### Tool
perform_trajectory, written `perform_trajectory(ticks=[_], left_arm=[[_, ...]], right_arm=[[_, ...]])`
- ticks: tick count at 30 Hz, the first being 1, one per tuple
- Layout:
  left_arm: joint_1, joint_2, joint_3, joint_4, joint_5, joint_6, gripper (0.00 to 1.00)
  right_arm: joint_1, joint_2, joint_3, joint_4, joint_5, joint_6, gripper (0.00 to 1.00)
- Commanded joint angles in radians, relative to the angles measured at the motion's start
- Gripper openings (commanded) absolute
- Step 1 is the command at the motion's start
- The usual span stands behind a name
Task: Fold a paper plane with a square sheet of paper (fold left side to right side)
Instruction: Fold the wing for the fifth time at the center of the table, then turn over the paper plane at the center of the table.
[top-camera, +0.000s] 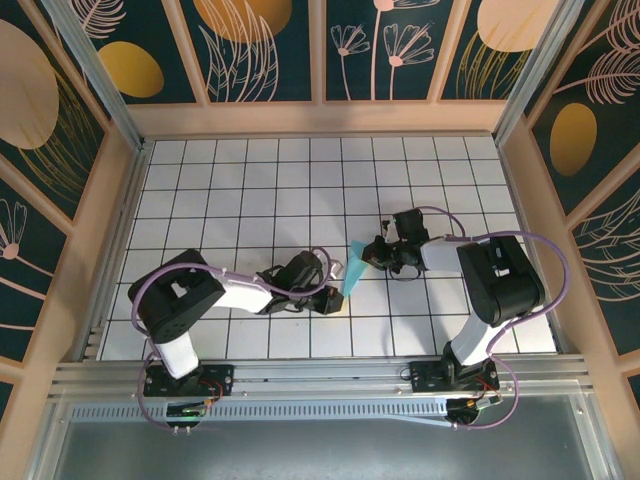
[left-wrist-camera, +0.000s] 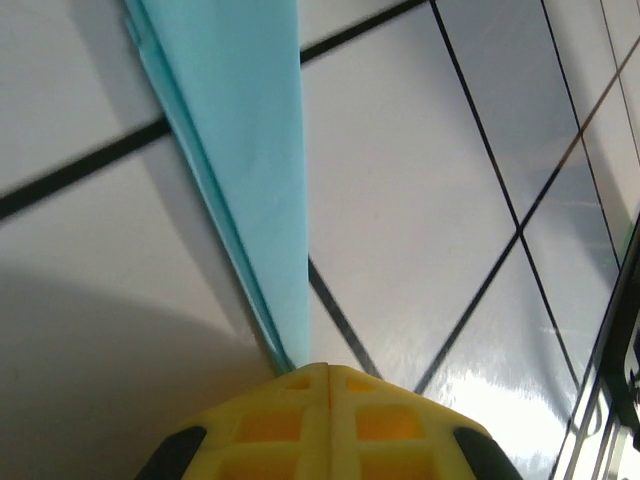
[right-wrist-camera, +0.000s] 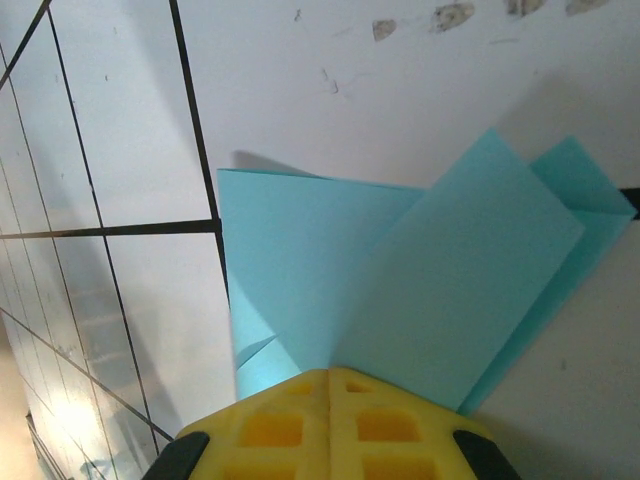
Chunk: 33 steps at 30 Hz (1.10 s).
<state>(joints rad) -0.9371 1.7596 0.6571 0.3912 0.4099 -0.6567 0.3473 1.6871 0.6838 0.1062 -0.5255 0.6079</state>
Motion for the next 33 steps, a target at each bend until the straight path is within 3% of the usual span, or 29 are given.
perform_trajectory(ticks=[1, 5, 13, 15, 17, 19, 26, 29, 33], left_arm=[[-0.020, -0.034, -0.067, -0.086, 0.003, 0.019, 0.00], [-0.017, -0.130, -0.090, -0.090, -0.074, 0.003, 0.00], [0.062, -0.388, -0.114, -0.044, -0.224, -0.061, 0.02], [0.072, -0.446, -0.110, -0.055, -0.315, -0.061, 0.08], [0.073, -0.502, -0.108, -0.073, -0.436, -0.046, 0.22], [0.075, -0.545, -0.115, -0.082, -0.544, -0.034, 0.24], [0.075, -0.652, -0.169, -0.055, -0.813, -0.010, 0.66], [0.075, -0.680, -0.187, -0.064, -0.870, -0.001, 0.72], [0.075, -0.716, -0.210, -0.094, -0.912, 0.015, 0.74]], right_arm=[[-0.018, 0.026, 0.016, -0.084, 0.063, -0.027, 0.00], [-0.018, -0.021, 0.063, -0.106, 0.063, -0.042, 0.00], [-0.016, -0.200, 0.185, -0.262, 0.216, -0.106, 0.37], [-0.005, -0.238, 0.203, -0.317, 0.279, -0.109, 0.42], [0.025, -0.261, 0.225, -0.393, 0.377, -0.104, 0.47], [0.064, -0.266, 0.241, -0.458, 0.466, -0.084, 0.51], [0.265, -0.178, 0.331, -0.684, 0.789, 0.132, 0.59], [0.323, -0.088, 0.425, -0.807, 0.854, 0.269, 0.61], [0.392, 0.025, 0.531, -0.919, 0.921, 0.413, 0.61]])
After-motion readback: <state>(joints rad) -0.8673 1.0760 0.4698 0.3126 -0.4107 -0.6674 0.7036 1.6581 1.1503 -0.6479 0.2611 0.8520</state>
